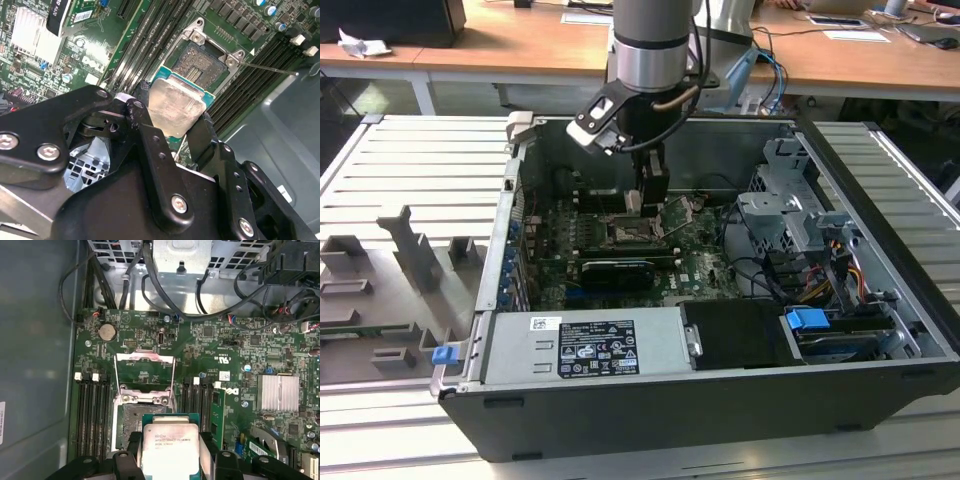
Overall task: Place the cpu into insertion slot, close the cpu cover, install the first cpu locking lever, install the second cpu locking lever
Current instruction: 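Place the cpu into insertion slot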
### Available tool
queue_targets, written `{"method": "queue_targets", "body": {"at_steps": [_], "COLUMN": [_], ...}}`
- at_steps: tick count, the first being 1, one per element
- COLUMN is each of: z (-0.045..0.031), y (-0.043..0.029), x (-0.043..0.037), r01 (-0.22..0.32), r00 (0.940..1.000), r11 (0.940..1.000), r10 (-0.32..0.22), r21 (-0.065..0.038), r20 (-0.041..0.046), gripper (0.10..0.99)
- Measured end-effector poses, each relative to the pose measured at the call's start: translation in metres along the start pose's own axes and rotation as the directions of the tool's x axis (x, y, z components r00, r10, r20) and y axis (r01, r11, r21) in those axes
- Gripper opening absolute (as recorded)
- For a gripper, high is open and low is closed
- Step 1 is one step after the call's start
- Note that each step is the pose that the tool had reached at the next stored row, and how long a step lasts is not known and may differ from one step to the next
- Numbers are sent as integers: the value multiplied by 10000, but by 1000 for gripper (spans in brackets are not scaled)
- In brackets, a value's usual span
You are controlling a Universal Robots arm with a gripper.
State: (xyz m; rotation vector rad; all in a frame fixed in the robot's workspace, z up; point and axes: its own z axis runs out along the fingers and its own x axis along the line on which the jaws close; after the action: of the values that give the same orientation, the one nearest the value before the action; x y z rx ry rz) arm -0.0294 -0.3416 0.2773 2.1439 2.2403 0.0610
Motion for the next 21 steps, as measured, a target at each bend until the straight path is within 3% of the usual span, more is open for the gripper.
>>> {"method": "queue_targets", "body": {"at_steps": [14,18,21], "z": [76,155,271], "y": [-8,-12,-28], "x": [19,57,137], "r01": [1,0,1], "r00": [10000,10000,10000], "r11": [10000,10000,10000], "r10": [-1,0,-1], "r21": [0,1,-1], "r20": [0,11,21], "gripper": [541,541,541]}}
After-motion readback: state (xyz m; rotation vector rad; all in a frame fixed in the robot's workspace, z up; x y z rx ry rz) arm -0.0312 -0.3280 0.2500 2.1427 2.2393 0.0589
